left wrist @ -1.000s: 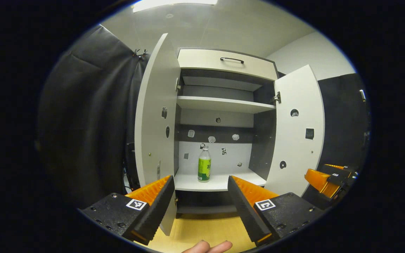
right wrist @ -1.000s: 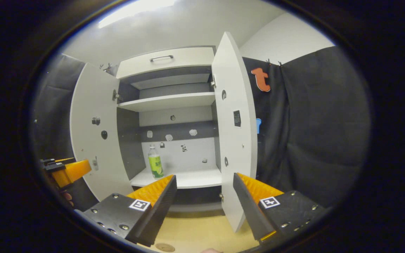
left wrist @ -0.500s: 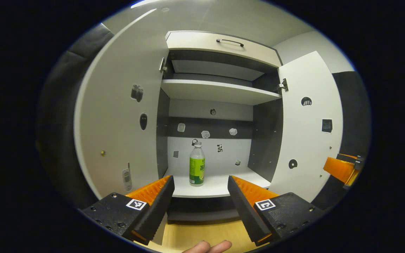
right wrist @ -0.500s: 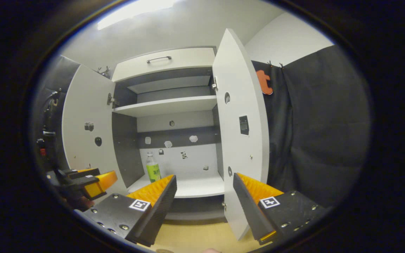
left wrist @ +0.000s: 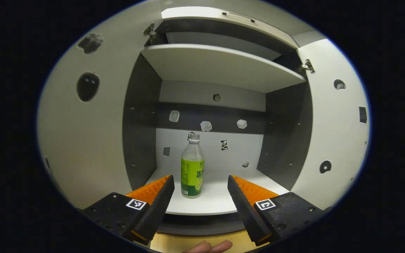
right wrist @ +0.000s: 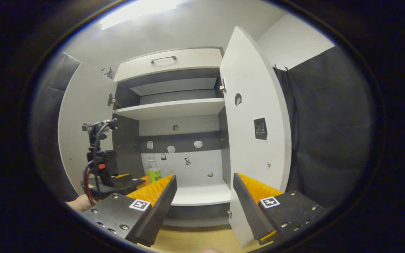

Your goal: Grasp the bottle in the cabinet with the left hand and place it on the coaster, then close the right door with the right hand and the left door with the left hand.

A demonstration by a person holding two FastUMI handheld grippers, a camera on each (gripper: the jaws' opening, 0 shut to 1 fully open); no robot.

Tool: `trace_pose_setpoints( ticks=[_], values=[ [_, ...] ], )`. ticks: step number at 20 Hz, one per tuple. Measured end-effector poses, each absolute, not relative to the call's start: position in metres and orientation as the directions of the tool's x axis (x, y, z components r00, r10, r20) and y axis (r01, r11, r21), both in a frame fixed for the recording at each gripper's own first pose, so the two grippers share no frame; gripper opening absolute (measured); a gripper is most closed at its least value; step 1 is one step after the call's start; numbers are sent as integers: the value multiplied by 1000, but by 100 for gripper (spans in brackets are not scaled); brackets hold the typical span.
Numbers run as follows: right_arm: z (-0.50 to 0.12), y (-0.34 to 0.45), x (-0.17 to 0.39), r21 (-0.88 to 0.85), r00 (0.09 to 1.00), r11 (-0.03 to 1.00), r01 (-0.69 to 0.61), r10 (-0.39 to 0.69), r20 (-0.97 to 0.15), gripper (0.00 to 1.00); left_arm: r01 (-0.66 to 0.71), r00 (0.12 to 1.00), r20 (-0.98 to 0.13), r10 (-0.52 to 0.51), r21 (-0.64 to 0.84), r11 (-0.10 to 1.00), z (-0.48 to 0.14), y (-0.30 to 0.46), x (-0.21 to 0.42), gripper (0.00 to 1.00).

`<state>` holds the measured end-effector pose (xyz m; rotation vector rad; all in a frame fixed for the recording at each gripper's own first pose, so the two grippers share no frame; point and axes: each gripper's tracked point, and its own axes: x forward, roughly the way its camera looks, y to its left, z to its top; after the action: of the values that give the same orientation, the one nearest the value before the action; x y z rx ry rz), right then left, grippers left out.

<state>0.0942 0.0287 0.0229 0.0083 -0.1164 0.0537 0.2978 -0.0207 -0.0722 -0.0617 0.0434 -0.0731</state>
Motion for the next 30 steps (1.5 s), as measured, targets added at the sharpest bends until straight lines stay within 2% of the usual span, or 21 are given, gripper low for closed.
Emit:
trace_pose_setpoints(
  ticks=[1,2,4,5,8,11,12,15,16,19,26,30],
  values=[
    [23,32,94,5,990,998,-64,63,129,98,68,997,-31,-70,-69,995,-73,-20,311,96],
    [24,34,94,4,987,997,-74,73,141,93,65,998,-18,-67,-73,995,-75,-20,326,96],
    [22,37,94,-29,985,996,-85,88,151,93,56,998,-9,-57,-89,994,-80,-16,353,96],
    [21,35,94,-54,984,995,-78,86,155,97,58,998,-7,-59,-101,993,-85,-16,364,96],
    [12,36,93,-109,983,990,-89,105,151,97,26,1000,-4,-27,-101,994,-94,-6,397,97],
    [0,27,97,-75,992,995,-60,68,109,97,33,999,22,-31,-84,996,-95,-6,421,96],
    [-4,23,95,-55,994,997,-48,53,94,93,33,999,19,-32,-68,997,-96,-6,427,96],
    [-8,14,85,-28,997,999,-20,22,70,97,29,998,-46,-30,-28,999,-107,-5,436,96],
    [-8,10,81,-29,997,999,-14,16,71,97,23,998,-52,-24,-15,1000,-110,-2,435,81],
    [-1,4,62,-44,995,999,-1,5,95,97,45,998,-35,-45,-16,999,-94,-9,409,80],
    [12,-14,16,-3,994,1000,5,-4,112,93,117,992,-24,-120,-102,988,-64,-29,297,80],
    [14,-23,-14,-7,994,1000,-15,15,112,93,108,994,-22,-112,-117,987,-59,-25,234,80]
  ],
)
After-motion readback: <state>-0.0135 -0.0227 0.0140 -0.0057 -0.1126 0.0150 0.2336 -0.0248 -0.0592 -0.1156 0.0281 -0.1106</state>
